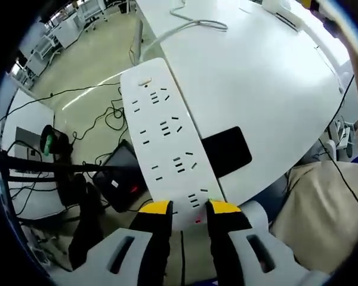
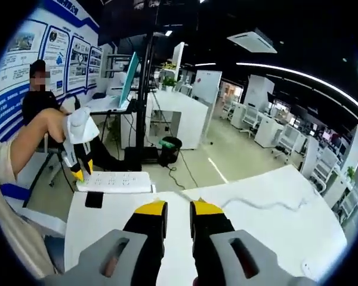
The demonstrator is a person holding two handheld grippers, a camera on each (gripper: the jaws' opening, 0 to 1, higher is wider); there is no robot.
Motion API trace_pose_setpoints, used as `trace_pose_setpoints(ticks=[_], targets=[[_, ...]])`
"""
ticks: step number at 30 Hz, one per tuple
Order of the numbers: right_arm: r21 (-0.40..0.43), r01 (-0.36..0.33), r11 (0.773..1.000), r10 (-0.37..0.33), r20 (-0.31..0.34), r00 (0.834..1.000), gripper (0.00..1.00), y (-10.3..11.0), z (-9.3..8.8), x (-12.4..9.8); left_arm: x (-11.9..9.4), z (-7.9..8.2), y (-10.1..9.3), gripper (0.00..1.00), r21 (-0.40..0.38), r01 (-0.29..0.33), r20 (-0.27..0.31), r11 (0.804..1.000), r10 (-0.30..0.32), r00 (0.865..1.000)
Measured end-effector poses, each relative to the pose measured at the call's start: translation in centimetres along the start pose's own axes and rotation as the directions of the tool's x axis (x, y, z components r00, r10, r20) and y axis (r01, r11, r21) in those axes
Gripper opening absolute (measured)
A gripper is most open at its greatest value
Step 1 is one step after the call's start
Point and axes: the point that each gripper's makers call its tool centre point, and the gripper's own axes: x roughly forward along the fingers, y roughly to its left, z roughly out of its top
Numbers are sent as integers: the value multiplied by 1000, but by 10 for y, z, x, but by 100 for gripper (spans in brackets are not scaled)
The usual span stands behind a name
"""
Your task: Pick up the power strip scattered on the table, fix it on the side mounting bracket of the table, and press the switch
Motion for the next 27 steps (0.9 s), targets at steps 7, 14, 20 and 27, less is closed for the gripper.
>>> trace_pose_setpoints(ticks=[7,14,20,27], targets=[[27,47,999,-48,35,998,13,-13,-7,-26,0,1,2,28,-7,5,30,1000,-5,1000],[71,86,994,-91,73,993,14,-21,-18,-50,0,1,1,28,-8,5,65,1000,-5,998],[92,114,989,-122,90,988,14,-29,-25,-69,1,2,1,28,-9,5,83,1000,-5,997],[102,157,982,-168,105,980,15,-36,-33,-96,1,4,2,28,-16,8,94,1000,-6,996]])
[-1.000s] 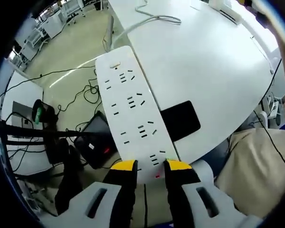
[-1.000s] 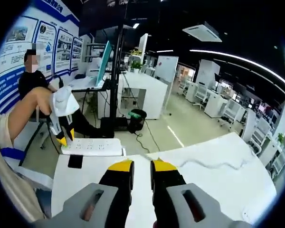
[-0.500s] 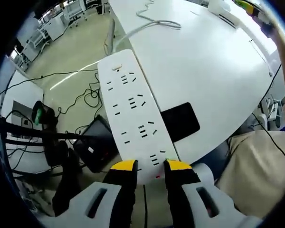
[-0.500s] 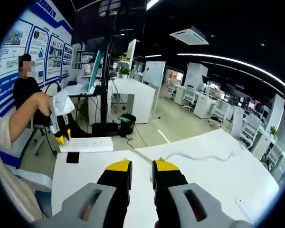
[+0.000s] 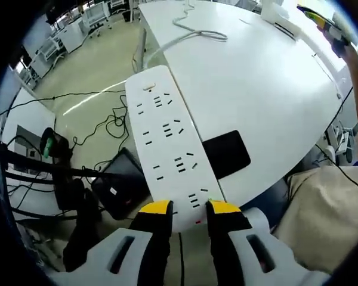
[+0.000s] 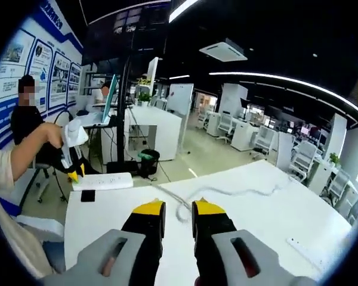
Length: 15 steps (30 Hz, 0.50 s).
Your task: Pick up the power strip scattered on the table, fix it on the side mounting bracket of the table, and press the switch
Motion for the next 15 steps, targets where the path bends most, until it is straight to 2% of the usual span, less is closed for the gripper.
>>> trace_pose_setpoints(ticks=[5,15], targets=[[26,12,1000,-12,22,1000,15,-5,-7,-17,1,4,10,28,1,3,12,1000,-3,1000],[75,65,995,-70,59,996,15,-21,-24,-57,2,6,16,28,-8,2,15,1000,-2,1000]])
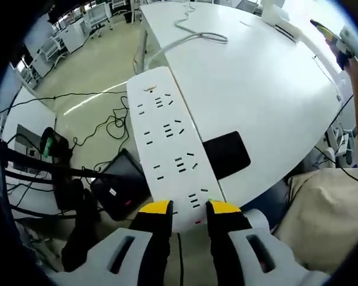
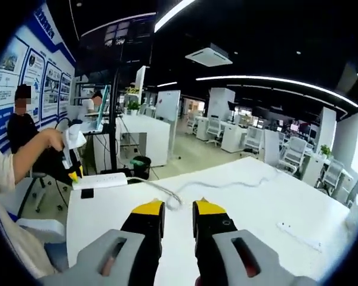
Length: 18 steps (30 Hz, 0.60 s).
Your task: Pick up the power strip scattered on the table, fix it on the side mounting bracket of the table, and press the switch
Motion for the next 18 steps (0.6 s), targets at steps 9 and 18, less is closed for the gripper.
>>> trace_pose_setpoints(ticks=[9,18], targets=[[45,68,997,-71,50,996,16,-21,-10,-42,0,-1,0,28,0,1,-6,1000,-1,1000],[65,134,989,-138,71,988,17,-38,-30,-76,-1,-2,-1,28,-7,-7,-30,1000,7,1000]])
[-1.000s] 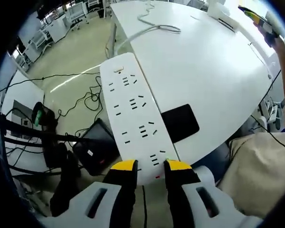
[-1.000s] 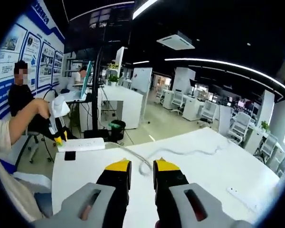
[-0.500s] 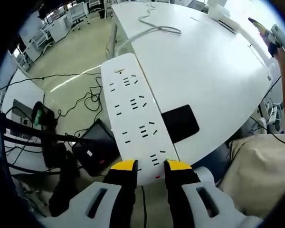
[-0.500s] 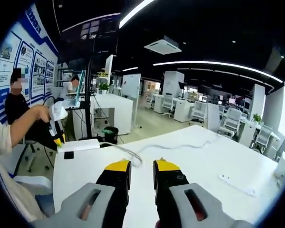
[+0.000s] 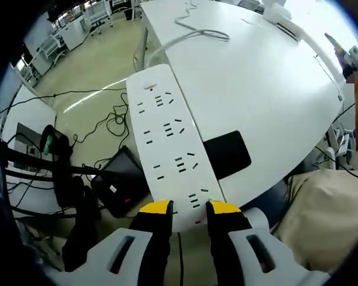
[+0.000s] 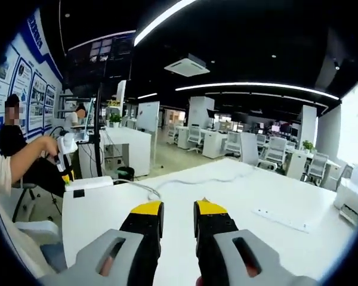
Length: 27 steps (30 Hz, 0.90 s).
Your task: Pick up the power strip scattered on the table, fix it on the side mounting bracket of the table, and press the switch
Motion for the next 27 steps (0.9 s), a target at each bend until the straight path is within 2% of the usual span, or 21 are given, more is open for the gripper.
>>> trace_pose_setpoints(ticks=[9,13,19,24,27], targets=[[33,62,998,-62,4,998,18,-20,-21,-31,-1,-1,-2,28,9,0,15,1000,0,1000],[59,90,994,-91,26,995,18,-25,-27,-45,-2,-2,-2,28,7,7,37,1000,-7,999],[108,87,990,-91,40,995,19,-25,-41,-58,-2,-2,-2,28,14,11,66,1000,-12,998],[133,98,986,-105,45,993,19,-28,-48,-66,-3,-2,-1,29,9,6,108,1000,-7,994],[157,87,984,-98,63,993,20,-28,-46,-73,-4,-2,0,29,9,-3,153,1000,2,988]])
